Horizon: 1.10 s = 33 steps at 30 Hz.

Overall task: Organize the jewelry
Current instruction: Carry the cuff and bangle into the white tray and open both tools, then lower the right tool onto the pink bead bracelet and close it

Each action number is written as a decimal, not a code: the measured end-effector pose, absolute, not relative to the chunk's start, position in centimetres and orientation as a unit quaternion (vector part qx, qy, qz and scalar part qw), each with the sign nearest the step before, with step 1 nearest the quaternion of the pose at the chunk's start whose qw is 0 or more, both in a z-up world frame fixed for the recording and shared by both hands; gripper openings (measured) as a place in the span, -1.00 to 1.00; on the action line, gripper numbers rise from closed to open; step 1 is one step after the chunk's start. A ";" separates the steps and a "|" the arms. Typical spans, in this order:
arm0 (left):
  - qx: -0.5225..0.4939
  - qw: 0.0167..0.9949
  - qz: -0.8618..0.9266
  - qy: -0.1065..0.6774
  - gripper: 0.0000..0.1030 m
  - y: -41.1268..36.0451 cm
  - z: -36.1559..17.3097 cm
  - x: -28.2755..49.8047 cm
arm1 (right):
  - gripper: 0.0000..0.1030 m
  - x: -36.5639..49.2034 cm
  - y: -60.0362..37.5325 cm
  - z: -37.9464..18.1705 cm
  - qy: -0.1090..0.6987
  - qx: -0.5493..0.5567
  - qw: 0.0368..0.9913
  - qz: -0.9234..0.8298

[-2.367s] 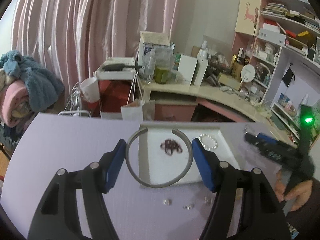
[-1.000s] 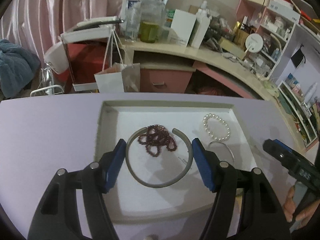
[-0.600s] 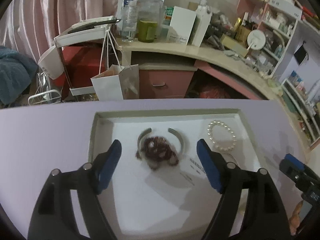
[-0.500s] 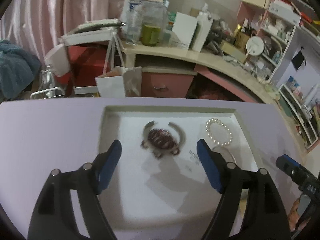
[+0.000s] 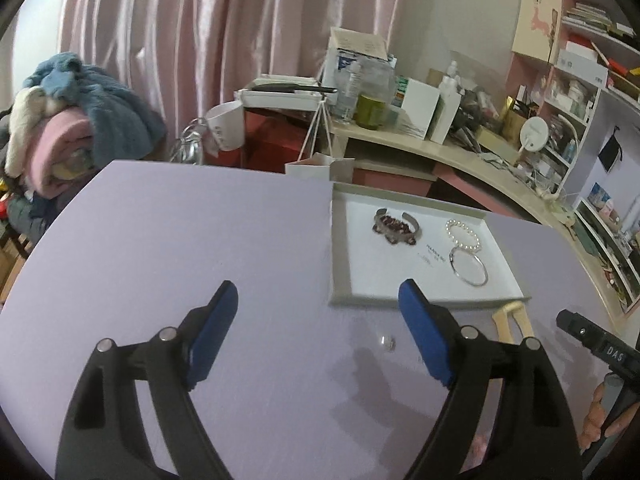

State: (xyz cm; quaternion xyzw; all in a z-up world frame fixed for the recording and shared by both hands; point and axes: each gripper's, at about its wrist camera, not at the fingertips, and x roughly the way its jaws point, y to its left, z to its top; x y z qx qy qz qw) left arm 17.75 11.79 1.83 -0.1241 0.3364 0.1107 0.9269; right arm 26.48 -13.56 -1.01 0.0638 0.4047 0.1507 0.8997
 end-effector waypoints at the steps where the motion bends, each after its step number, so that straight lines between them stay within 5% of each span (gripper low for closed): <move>1: -0.127 0.926 0.112 0.337 0.61 11.6 1.8 16.9 | 0.56 26.0 -13.4 -1.1 0.404 0.061 0.899 0.155; 13: -0.167 0.921 0.139 0.322 0.61 11.4 1.4 9.0 | -0.03 18.2 -9.3 -4.1 0.423 -0.007 0.877 0.228; 27: -0.170 0.921 0.140 0.322 0.61 11.8 1.1 5.2 | -0.19 16.2 -5.8 -7.3 0.438 -0.072 0.865 0.236; 29: -0.168 0.921 0.134 0.326 0.61 11.4 0.9 5.3 | -0.52 15.9 -5.3 -7.4 0.430 -0.105 0.867 0.229; 33: -0.165 0.919 0.116 0.338 0.60 10.1 0.4 6.2 | -0.55 15.5 -6.2 -7.2 0.432 -0.111 0.866 0.226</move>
